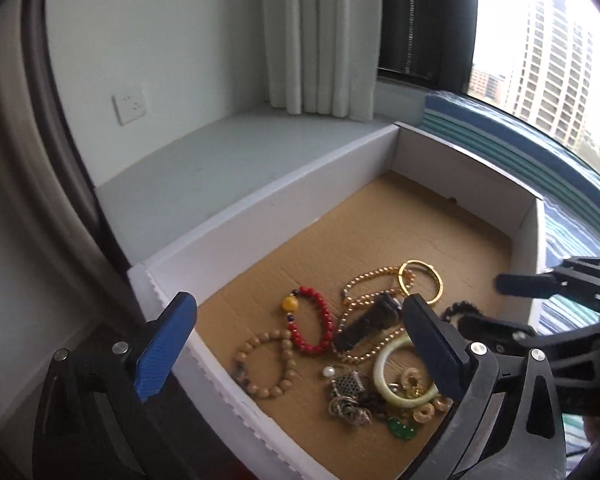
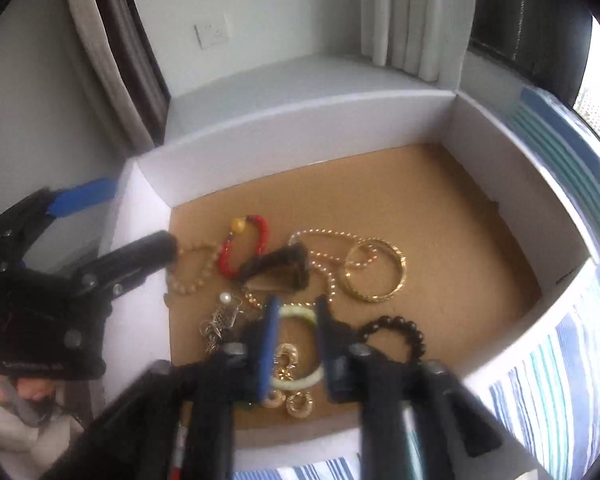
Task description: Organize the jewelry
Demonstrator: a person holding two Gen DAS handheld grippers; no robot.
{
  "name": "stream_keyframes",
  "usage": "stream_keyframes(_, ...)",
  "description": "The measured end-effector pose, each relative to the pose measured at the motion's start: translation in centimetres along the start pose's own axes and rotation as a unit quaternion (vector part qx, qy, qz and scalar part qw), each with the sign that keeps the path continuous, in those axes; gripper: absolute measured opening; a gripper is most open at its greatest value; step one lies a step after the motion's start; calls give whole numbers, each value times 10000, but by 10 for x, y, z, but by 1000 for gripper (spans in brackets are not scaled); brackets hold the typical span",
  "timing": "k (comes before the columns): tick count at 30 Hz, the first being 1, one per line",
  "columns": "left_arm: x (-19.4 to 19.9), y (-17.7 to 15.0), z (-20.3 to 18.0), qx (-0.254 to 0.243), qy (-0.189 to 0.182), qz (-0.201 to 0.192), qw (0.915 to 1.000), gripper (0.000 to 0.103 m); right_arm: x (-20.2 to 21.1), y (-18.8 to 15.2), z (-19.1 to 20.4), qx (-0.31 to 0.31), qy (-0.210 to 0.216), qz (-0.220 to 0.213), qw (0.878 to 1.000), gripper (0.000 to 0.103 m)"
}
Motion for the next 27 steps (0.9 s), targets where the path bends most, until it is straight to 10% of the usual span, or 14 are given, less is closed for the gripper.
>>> stream_keyframes(1, 1, 0, 2, 113, 80, 40, 9999, 102, 5, 0, -4, -5, -157, -71, 9999, 68)
stream_keyframes(9, 8, -6, 11, 504, -27, 223, 9985, 102, 13, 1, -23, -160, -655, -261, 9974, 75)
stream_keyframes(27, 2, -11, 12, 296, 312, 307, 9986, 102, 5, -5, -22, -202, -953, -212, 9950, 76)
Point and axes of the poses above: each gripper's, at about its wrist camera, not at the fingertips, and x roughly against the way its jaws point, z to its left, y to its top, the point moved 8 cm from there along -x, roughly the way its jaws point
